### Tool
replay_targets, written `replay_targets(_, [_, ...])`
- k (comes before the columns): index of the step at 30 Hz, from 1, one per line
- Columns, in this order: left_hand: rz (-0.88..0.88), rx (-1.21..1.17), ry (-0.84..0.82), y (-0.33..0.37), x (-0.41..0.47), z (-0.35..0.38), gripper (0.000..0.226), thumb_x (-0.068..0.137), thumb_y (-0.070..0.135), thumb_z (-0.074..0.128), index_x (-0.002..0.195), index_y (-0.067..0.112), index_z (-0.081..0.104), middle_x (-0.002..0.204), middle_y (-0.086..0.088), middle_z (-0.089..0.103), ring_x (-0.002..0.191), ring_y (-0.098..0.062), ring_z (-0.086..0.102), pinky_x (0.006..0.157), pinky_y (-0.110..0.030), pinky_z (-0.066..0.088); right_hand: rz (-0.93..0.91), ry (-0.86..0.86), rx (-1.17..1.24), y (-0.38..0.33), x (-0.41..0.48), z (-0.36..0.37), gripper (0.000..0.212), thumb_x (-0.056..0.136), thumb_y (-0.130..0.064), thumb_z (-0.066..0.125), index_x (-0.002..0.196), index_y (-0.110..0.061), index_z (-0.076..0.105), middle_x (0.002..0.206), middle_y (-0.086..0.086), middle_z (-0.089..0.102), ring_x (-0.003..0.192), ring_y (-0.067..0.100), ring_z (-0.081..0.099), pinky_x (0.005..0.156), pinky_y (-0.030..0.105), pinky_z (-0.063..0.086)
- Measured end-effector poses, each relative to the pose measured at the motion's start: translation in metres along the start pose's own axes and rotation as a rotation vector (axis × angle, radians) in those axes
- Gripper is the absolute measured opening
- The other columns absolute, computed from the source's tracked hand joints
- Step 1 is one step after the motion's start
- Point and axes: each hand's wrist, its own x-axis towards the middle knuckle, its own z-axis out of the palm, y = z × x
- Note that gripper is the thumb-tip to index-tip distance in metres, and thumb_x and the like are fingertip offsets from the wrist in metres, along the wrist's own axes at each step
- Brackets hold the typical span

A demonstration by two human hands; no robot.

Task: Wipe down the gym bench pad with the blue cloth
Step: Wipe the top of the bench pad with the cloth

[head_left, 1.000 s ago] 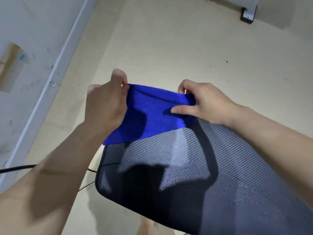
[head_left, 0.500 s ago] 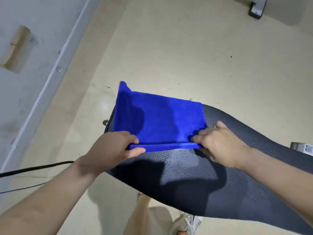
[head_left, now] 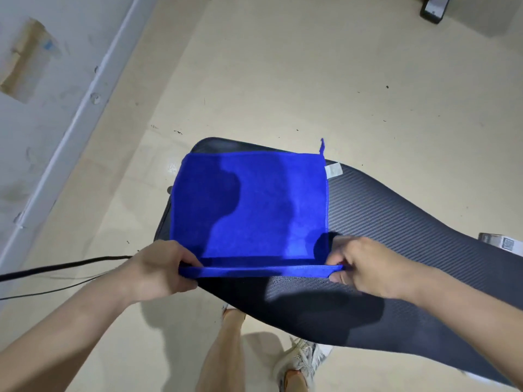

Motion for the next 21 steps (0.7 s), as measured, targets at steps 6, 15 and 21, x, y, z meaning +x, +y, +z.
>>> replay_targets(6, [-0.020, -0.856, 0.190, -0.015, 0.002, -0.034, 0.013, 0.065, 0.017, 0.079, 0.076, 0.012, 0.073, 0.073, -0.010, 0.071, 0.065, -0.015, 0.065, 0.057, -0.014, 0.049, 0.178, 0.143, 0.804, 0.018, 0.026, -0.046, 0.005, 0.084, -0.007, 0.069, 0.083, -0.010, 0.073, 0.072, 0.000, 0.068, 0.065, 0.009, 0.058, 0.061, 0.018, 0.048])
replay_targets(15, [-0.044, -1.163, 0.707, -0.002, 0.074, -0.073, 0.011, 0.090, 0.018, 0.064, 0.080, 0.023, 0.066, 0.076, -0.003, 0.063, 0.068, -0.016, 0.058, 0.061, -0.029, 0.047, 0.359, 0.723, 1.031, 0.011, 0.090, -0.065, 0.010, 0.091, -0.010, 0.065, 0.080, -0.009, 0.065, 0.051, -0.007, 0.063, 0.043, 0.003, 0.052, 0.042, 0.017, 0.040])
replay_targets(21, [-0.112, -0.805, 0.885, 0.005, 0.105, -0.083, 0.010, 0.085, 0.021, 0.061, 0.092, 0.028, 0.064, 0.084, 0.001, 0.061, 0.076, -0.017, 0.056, 0.074, -0.035, 0.047, 0.493, 0.908, 0.456, 0.010, 0.113, -0.059, 0.015, 0.090, -0.024, 0.065, 0.103, -0.017, 0.064, 0.094, 0.006, 0.061, 0.083, 0.021, 0.058, 0.076, 0.034, 0.049])
